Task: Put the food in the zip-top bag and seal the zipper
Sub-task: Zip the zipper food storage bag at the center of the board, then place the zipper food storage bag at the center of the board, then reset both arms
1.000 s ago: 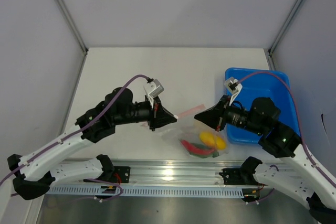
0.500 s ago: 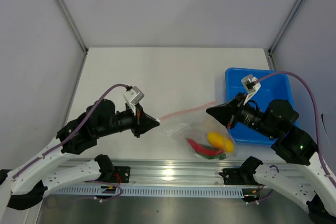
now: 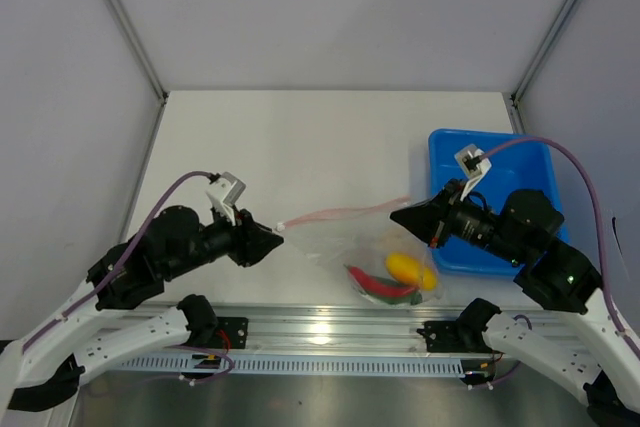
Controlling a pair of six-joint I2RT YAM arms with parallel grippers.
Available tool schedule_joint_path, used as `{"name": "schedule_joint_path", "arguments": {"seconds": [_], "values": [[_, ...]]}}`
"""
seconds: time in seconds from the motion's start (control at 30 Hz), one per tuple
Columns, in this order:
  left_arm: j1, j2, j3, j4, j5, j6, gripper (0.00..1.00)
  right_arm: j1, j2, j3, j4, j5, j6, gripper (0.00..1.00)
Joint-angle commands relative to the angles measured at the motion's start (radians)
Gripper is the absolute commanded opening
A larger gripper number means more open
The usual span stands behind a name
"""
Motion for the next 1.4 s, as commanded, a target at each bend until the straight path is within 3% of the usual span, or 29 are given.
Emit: {"name": "schedule_joint_path", "arguments": {"seconds": [0.0, 0.03, 0.13, 0.23, 0.43, 0.57, 0.63, 0.67, 0.77, 0.8, 0.83, 1.03, 1.37], "values": [[0.012, -0.051, -0.011, -0.073, -0.172, -0.054, 0.49, -0.008, 0.037, -0.043, 0.112, -0.028, 0.061, 0.0], [0.012, -0.067, -0.014, -0.069, -0.191, -0.069, 0.72, -0.008, 0.049, -0.054, 0.129, -0.026, 0.068, 0.0], [0.012, -0.123, -0.023, -0.073, -0.262, -0.1, 0.92, -0.013, 0.13, -0.068, 0.189, -0.022, 0.081, 0.0], [0.012, -0.156, -0.022, -0.087, -0.279, -0.103, 0.99, -0.041, 0.254, -0.059, 0.251, -0.042, 0.088, 0.0], [0.012, -0.17, -0.01, -0.11, -0.225, -0.114, 1.0, -0.258, 0.527, -0.031, 0.428, -0.195, 0.156, 0.0], [0.012, -0.191, -0.034, -0.1, -0.179, -0.14, 1.0, -0.349, 0.722, 0.128, 0.45, -0.214, 0.137, 0.0], [0.012, -0.199, -0.043, -0.092, -0.159, -0.158, 0.99, -0.377, 0.841, 0.209, 0.427, -0.198, 0.091, 0.11], [0.012, -0.199, -0.048, -0.089, -0.144, -0.164, 1.0, -0.393, 0.883, 0.301, 0.369, -0.185, 0.074, 0.34], [0.012, -0.197, -0.06, -0.092, -0.13, -0.172, 0.99, -0.409, 1.031, 0.47, 0.239, -0.142, 0.009, 0.69], [0.012, -0.196, -0.06, -0.096, -0.13, -0.172, 0.99, -0.41, 1.066, 0.499, 0.208, -0.128, -0.006, 0.76], [0.012, -0.196, -0.062, -0.099, -0.128, -0.172, 1.0, -0.409, 1.069, 0.516, 0.182, -0.123, -0.035, 0.99], [0.012, -0.194, -0.088, -0.084, -0.124, -0.172, 1.0, -0.406, 0.924, 0.484, 0.108, 0.01, -0.107, 0.99], [0.012, -0.058, -0.152, 0.071, -0.056, -0.227, 1.0, -0.403, 0.51, 0.129, -0.062, 0.29, -0.086, 0.99]]}}
